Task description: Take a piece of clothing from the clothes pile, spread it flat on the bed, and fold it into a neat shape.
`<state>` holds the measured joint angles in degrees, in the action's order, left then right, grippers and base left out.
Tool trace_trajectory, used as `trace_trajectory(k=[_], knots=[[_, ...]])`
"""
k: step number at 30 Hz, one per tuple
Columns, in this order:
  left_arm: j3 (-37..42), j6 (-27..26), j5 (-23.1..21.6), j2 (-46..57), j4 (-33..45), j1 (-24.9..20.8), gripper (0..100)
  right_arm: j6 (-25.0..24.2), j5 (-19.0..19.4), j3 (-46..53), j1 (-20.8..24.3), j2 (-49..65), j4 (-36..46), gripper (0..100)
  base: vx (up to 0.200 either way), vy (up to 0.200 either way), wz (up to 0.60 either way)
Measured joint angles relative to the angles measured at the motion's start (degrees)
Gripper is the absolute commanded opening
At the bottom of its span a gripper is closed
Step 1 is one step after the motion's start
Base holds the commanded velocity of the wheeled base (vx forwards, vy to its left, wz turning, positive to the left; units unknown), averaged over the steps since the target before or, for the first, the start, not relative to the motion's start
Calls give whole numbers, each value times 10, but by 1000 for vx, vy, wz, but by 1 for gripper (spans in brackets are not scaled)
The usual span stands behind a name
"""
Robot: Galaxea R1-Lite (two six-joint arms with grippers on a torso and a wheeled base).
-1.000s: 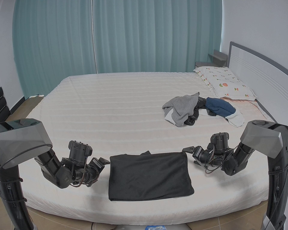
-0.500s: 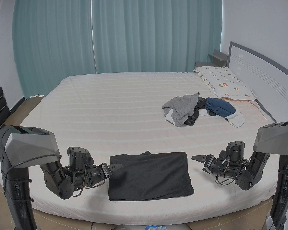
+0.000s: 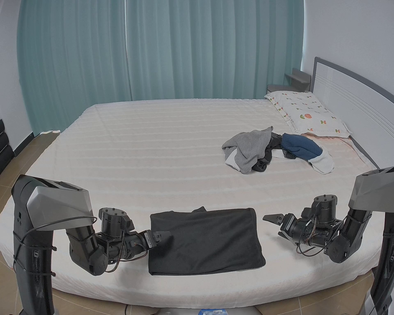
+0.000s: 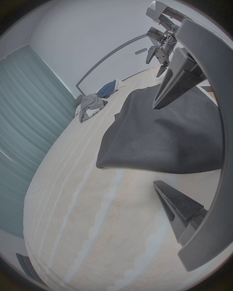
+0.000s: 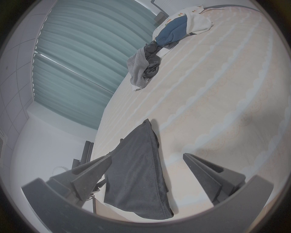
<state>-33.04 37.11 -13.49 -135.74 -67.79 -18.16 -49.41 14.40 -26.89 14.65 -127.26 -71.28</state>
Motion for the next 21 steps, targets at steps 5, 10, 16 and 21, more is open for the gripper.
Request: trace_trajectory(k=[5,10,16,21], knots=[[-6,17,1,-4,1,0,0,0,0,0,0,0,-1,100,0,0,0],[-7,37,1,-5,1,0,0,-1,0,3,-1,0,-1,100,0,0,0],[-1,44,2,-3,0,0,0,-1,0,5,-3,0,-1,100,0,0,0],[4,59,2,3,1,0,0,-1,0,5,-4,-1,-1,100,0,0,0]])
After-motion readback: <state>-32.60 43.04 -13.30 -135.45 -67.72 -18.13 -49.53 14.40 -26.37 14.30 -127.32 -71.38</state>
